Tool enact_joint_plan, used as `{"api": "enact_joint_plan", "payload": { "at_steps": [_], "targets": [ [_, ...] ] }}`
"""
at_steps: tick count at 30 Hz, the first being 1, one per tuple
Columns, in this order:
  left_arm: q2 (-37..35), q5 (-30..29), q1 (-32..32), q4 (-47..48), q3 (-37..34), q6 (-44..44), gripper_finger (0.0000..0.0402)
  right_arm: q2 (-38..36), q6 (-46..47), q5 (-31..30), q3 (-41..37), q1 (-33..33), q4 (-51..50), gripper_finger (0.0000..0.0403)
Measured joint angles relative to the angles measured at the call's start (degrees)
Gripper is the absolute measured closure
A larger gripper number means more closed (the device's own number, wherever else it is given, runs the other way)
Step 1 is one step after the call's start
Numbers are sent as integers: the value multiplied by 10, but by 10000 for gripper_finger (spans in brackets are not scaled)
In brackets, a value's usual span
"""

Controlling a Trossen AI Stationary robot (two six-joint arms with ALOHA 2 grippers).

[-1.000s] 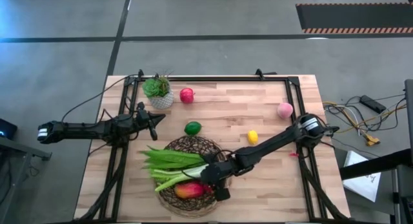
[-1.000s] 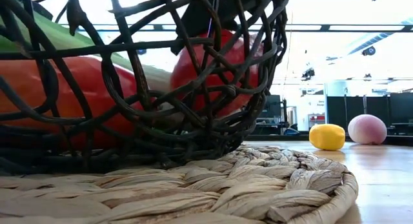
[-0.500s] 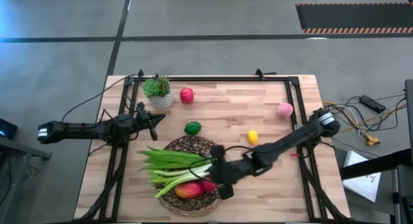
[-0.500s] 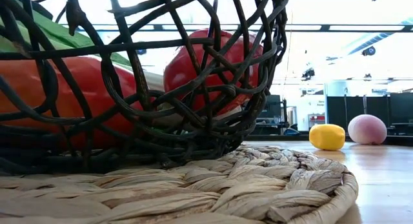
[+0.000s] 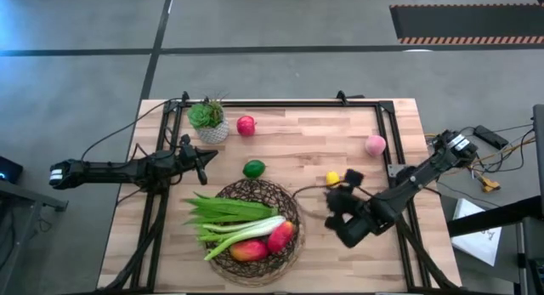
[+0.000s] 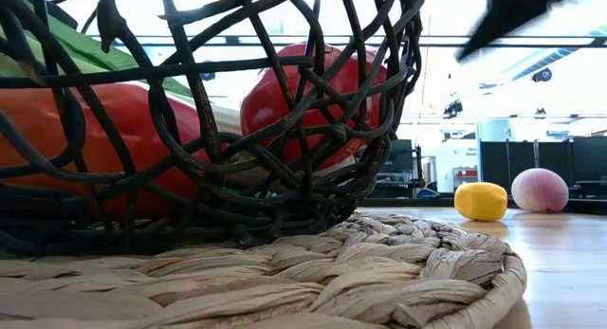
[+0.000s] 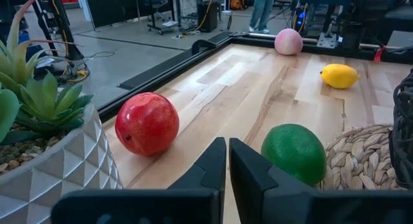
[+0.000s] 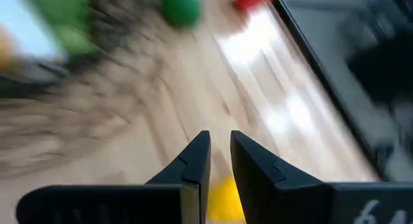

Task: Build produce basket
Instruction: Put the lemon into the mesh basket

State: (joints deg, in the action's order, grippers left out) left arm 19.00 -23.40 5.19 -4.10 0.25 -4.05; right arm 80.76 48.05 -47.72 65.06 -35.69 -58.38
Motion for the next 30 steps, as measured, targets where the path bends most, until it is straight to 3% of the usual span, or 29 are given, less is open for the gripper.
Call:
{"api": "enact_joint_plan", "payload": {
  "at_steps": [5, 8, 13, 22, 26, 30],
  "targets": [
    [0, 0, 0, 0, 0, 0, 398, -37, 182, 26, -130, 23, 6, 346],
    [1, 0, 0, 0, 0, 0, 398, -51, 231, 70, -171, 51, 20, 326],
    [0, 0, 0, 0, 0, 0, 398, -67, 196, 136, -205, 116, 93, 248],
    [0, 0, 0, 0, 0, 0, 398, -55, 96, 201, -205, 216, 216, 92],
    [1, 0, 0, 0, 0, 0, 398, -35, 144, 230, -205, 234, 202, 61],
    [0, 0, 0, 0, 0, 0, 398, -9, 171, 257, -205, 237, 199, 65]
  ]
}}
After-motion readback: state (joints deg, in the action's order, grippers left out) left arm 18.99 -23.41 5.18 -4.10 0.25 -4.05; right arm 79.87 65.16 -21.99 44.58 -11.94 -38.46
